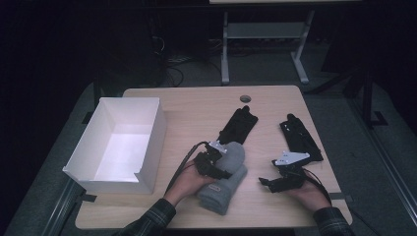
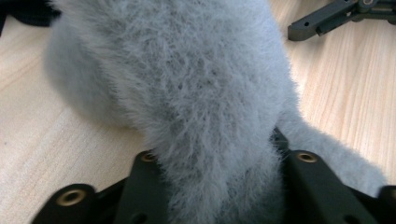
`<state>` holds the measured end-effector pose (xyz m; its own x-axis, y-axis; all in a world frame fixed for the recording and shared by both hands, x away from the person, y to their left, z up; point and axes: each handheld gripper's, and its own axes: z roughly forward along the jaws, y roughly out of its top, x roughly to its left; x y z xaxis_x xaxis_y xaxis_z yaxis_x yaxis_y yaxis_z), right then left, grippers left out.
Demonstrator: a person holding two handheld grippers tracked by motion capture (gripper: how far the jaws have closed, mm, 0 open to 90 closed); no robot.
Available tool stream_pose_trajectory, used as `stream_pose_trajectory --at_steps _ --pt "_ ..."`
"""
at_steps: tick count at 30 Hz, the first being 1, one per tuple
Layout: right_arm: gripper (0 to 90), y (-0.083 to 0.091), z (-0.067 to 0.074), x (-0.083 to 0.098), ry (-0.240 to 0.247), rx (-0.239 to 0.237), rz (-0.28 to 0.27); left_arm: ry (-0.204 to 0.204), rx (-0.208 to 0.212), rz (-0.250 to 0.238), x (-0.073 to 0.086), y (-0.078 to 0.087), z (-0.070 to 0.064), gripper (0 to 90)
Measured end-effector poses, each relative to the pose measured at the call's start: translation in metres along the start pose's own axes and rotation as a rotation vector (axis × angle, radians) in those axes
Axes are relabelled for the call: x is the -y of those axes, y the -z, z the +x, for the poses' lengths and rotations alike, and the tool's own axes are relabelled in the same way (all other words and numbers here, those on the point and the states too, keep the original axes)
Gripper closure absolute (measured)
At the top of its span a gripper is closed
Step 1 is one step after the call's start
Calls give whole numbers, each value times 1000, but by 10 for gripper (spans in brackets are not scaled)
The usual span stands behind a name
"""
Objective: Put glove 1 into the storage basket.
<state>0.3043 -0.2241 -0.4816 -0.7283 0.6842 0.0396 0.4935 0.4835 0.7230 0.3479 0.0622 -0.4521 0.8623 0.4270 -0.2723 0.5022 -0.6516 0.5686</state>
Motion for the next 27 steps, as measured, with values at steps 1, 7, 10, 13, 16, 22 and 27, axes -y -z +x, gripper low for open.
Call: stream_pose_trajectory --at_steps 1,7,10,13,16,22,27 --pt "134 0 0 0 1 1 0 -4 -3 -3 0 0 -1 674" --pt "134 0 0 0 0 0 0 -7 8 -20 0 6 -2 704" --pt "134 0 0 0 0 -1 0 -8 11 -26 -2 12 -3 706" --pt "135 0 0 0 0 0 -2 -11 14 -29 -3 18 -3 706" --pt "135 0 0 0 -1 -1 -2 -10 13 -42 -4 25 -4 706" --pt "135 0 0 0 0 0 -2 -6 -5 -76 -10 45 -3 706" --pt "135 0 0 0 0 0 -2 2 -32 -102 -16 60 -2 706"
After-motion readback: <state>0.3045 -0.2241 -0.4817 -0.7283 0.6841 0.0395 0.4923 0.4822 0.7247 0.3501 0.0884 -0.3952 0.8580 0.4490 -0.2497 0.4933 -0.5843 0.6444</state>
